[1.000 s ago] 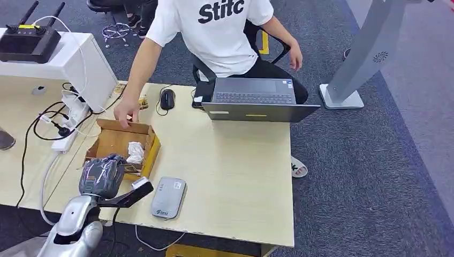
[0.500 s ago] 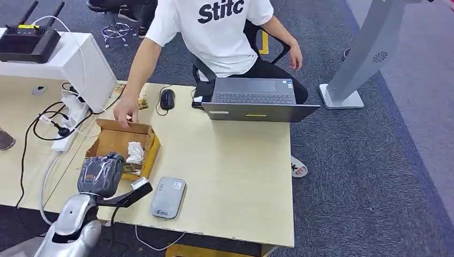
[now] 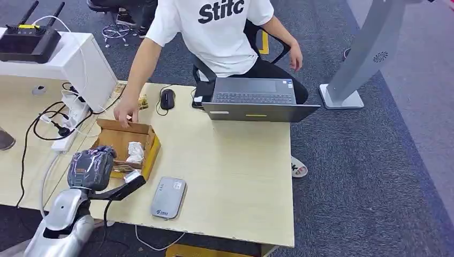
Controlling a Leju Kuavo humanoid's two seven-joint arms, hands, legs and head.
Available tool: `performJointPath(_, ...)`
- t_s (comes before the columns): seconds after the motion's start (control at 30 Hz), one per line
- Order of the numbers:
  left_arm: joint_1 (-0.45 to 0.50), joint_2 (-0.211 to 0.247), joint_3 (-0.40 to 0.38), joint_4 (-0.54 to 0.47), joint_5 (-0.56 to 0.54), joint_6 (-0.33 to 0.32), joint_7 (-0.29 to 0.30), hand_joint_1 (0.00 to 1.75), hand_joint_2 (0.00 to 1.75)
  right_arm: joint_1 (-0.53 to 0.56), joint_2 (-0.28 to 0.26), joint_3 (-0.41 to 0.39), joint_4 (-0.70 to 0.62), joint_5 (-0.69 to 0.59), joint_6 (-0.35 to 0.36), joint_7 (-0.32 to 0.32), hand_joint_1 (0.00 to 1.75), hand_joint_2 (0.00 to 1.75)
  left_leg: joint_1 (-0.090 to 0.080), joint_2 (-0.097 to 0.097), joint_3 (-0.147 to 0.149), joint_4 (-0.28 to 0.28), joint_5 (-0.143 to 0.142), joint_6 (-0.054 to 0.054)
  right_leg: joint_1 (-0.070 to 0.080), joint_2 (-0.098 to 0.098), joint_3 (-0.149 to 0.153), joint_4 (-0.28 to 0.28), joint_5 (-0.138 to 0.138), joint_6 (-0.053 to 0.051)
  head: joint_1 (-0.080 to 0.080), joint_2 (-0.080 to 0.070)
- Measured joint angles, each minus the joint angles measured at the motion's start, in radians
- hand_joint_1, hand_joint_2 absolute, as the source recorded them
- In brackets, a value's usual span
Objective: Pass the card to the sensor for recognition and then transmit it.
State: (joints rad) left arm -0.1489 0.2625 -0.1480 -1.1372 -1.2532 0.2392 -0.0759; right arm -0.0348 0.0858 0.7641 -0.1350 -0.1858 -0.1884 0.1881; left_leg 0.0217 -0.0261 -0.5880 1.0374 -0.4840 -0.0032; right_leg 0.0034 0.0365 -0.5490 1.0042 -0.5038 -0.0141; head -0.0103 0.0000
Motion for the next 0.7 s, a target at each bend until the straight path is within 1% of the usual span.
performJointPath(0.03, 0.000, 0.000, 0.000, 0.000, -0.001, 0.000, 0.000, 1.75, 1.75, 0.000, 0.000, 0.000, 0.000, 0.000, 0.000, 0.000, 0.00, 1.75, 0.000, 0.000, 0.000, 0.000, 0.000, 0.000, 0.000, 0.000, 0.000, 0.000, 0.000, 0.000, 0.000, 0.000)
performJointPath(0.07, 0.000, 0.000, 0.000, 0.000, -0.004, 0.000, 0.001, 0.38, 1.75, 0.000, 0.000, 0.000, 0.000, 0.000, 0.000, 0.000, 0.00, 1.75, 0.000, 0.000, 0.000, 0.000, 0.000, 0.000, 0.000, 0.000, 0.000, 0.000, 0.000, 0.000, 0.000, 0.000)
performJointPath(0.1, 0.000, 0.000, 0.000, 0.000, -0.006, 0.000, 0.002, 0.03, 1.75, 0.000, 0.000, 0.000, 0.000, 0.000, 0.000, 0.000, 0.00, 1.75, 0.000, 0.000, 0.000, 0.000, 0.000, 0.000, 0.000, 0.000, 0.000, 0.000, 0.000, 0.000, 0.000, 0.000)
performJointPath(0.13, 0.000, 0.000, 0.000, 0.000, -0.006, 0.000, 0.003, 0.00, 1.75, 0.000, 0.000, 0.000, 0.000, 0.000, 0.000, 0.000, 0.00, 1.75, 0.000, 0.000, 0.000, 0.000, 0.000, 0.000, 0.000, 0.000, 0.000, 0.000, 0.000, 0.000, 0.000, 0.000)
performJointPath(0.23, 0.000, -0.001, 0.000, -0.002, -0.003, 0.005, 0.011, 0.00, 1.75, 0.000, 0.000, 0.000, 0.000, -0.003, 0.000, 0.000, 0.00, 1.75, 0.000, 0.000, 0.000, 0.000, 0.000, 0.000, 0.000, 0.000, 0.000, 0.000, 0.000, 0.000, 0.000, 0.000)
performJointPath(0.47, -0.010, -0.002, 0.000, -0.050, 0.036, 0.003, 0.012, 0.00, 1.75, 0.000, 0.000, 0.000, 0.000, -0.007, 0.000, 0.000, 0.00, 1.75, 0.000, 0.000, 0.000, 0.000, 0.000, 0.000, 0.000, 0.000, 0.000, 0.000, 0.000, 0.000, 0.000, 0.000)
performJointPath(0.7, -0.013, -0.002, 0.000, -0.072, 0.037, 0.003, 0.012, 0.00, 1.75, 0.000, 0.000, 0.000, 0.000, -0.008, 0.000, 0.000, 0.00, 1.75, 0.000, 0.000, 0.000, 0.000, 0.000, 0.000, 0.000, 0.000, 0.000, 0.000, 0.000, 0.000, 0.000, 0.000)
